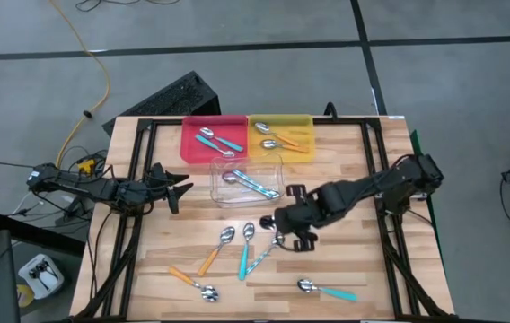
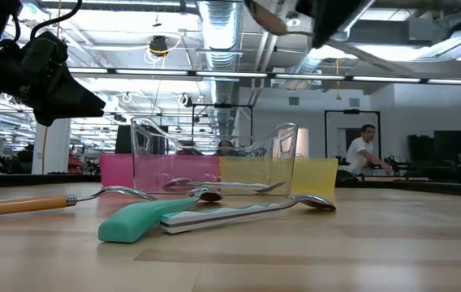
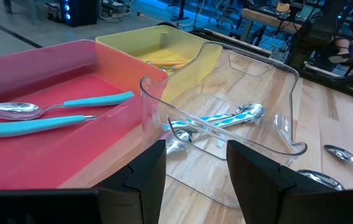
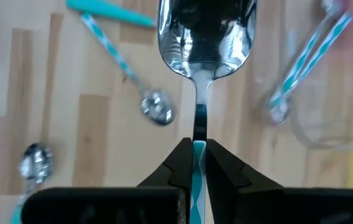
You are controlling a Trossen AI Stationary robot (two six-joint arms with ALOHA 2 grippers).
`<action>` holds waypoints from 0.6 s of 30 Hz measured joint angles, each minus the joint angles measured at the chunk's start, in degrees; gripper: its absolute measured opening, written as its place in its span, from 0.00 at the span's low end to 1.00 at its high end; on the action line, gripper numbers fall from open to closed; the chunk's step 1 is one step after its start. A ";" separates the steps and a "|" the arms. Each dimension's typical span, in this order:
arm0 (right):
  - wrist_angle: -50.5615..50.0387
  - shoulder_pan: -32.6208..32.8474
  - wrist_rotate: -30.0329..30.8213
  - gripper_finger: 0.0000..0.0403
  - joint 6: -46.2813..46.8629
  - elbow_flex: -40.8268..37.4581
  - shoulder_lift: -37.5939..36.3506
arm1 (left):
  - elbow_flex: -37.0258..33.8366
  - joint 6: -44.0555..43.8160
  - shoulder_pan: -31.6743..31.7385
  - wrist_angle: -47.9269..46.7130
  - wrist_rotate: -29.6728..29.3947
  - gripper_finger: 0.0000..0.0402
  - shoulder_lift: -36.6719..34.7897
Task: Sort silverware by color (type)
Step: Put the green patterned spoon into the transparent bin
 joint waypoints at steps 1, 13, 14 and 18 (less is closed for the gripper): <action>0.60 -0.97 0.21 0.13 -1.87 0.48 0.00 | 0.00 0.21 0.00 0.00 -0.06 0.38 0.00; 11.76 -16.50 -3.34 0.13 -20.97 1.35 0.00 | 0.00 1.16 0.00 -0.02 -0.46 0.38 0.00; 13.45 -17.91 -4.92 0.13 -21.80 1.35 0.00 | 0.00 1.16 0.00 -0.02 -0.46 0.38 0.00; 23.85 -21.99 -7.74 0.13 -25.25 0.29 0.00 | 0.00 1.16 0.00 -0.02 -0.94 0.38 0.00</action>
